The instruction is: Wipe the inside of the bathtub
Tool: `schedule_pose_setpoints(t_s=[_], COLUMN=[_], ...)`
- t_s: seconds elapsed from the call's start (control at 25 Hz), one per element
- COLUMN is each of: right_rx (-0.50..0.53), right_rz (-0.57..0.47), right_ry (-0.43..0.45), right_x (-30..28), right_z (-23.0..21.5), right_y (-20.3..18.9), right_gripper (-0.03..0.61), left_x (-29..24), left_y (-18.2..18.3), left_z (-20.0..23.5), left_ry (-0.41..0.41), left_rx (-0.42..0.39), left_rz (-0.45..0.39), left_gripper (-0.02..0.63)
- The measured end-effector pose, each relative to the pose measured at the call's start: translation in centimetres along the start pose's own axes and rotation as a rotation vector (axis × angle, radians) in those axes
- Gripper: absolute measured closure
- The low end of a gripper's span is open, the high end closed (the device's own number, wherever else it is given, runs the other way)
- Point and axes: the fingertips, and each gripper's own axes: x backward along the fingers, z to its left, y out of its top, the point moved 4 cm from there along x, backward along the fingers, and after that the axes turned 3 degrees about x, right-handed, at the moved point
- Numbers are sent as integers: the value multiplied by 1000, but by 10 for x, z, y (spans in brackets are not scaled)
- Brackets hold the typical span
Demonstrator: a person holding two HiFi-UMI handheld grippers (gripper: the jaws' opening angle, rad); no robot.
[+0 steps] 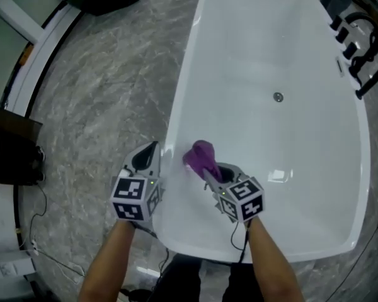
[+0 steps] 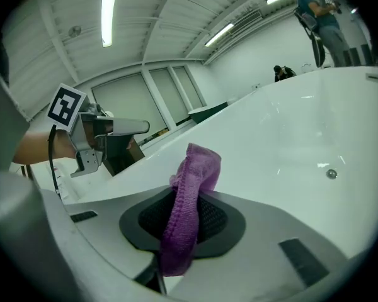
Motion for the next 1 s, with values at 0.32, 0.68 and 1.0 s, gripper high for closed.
schedule_pose_setpoints(t_s=[0.32,0.68,1.0], right_rx=[-21,-44,-93], right_rz=[6,48,66], right_ry=[-4,-149,-285], right_x=[-69,-108,-142], right_z=[-35,-99,-165], right_y=[-2,9,12], right_gripper=[509,512,513], left_x=[-54,-89,-99], left_y=[-19,-26,-33], left_z=[27,31,42], left_ry=[-42,-59,-41], left_rx=[-18,-26,-20], left_rz=[68,111,157], left_gripper=[607,607,607])
